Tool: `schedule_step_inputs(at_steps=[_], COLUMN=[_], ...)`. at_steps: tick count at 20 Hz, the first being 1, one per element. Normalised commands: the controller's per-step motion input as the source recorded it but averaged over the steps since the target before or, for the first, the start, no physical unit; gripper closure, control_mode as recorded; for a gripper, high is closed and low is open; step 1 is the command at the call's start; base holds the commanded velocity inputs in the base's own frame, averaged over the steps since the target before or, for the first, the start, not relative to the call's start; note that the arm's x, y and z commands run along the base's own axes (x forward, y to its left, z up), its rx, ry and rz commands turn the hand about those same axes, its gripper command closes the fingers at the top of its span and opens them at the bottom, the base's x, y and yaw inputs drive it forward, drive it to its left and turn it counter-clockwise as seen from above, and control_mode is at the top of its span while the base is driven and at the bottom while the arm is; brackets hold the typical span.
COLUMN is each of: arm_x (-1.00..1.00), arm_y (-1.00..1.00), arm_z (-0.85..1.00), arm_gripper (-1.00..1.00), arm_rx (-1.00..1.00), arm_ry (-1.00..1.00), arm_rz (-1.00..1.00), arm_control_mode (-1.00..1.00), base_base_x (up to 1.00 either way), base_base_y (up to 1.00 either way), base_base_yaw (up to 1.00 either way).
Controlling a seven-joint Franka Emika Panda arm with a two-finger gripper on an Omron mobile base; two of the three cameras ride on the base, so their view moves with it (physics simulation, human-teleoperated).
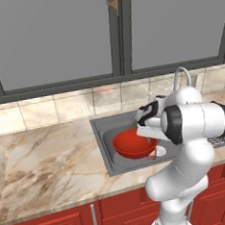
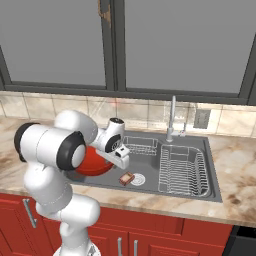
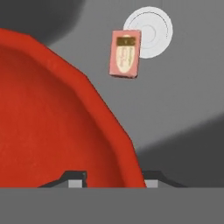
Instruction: Pick the bowl and tupperware and place them in the sink. Then turn on the water.
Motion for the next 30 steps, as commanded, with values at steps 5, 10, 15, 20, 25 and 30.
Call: schedule_step_inputs(at_steps=[5,10,15,20,25,30], arm_x=[0.04,0.01,0.0,0.03,0.05,0.04], arm_y=[0.0,0.0,0.0,0.01,0.11,0.12], arm_z=[-0.33,-0.43,-0.31,-0.35,-0.26,-0.2], arm_gripper=[1.0,1.0,1.0,1.0,1.0,1.0], arm_rx=[-0.01,-0.03,-0.02,-0.03,-0.04,-0.04], arm_ry=[0.01,0.0,0.01,0.0,0.0,-0.03], arm_rz=[0.0,0.0,0.0,0.0,0.0,0.0], arm_control_mode=[-1.0,-1.0,-1.0,-1.0,-1.0,-1.0], base_base_x=[0.0,0.0,0.0,0.0,0.0,0.0], base_base_y=[0.0,0.0,0.0,0.0,0.0,0.0], base_base_yaw=[0.0,0.0,0.0,0.0,0.0,0.0])
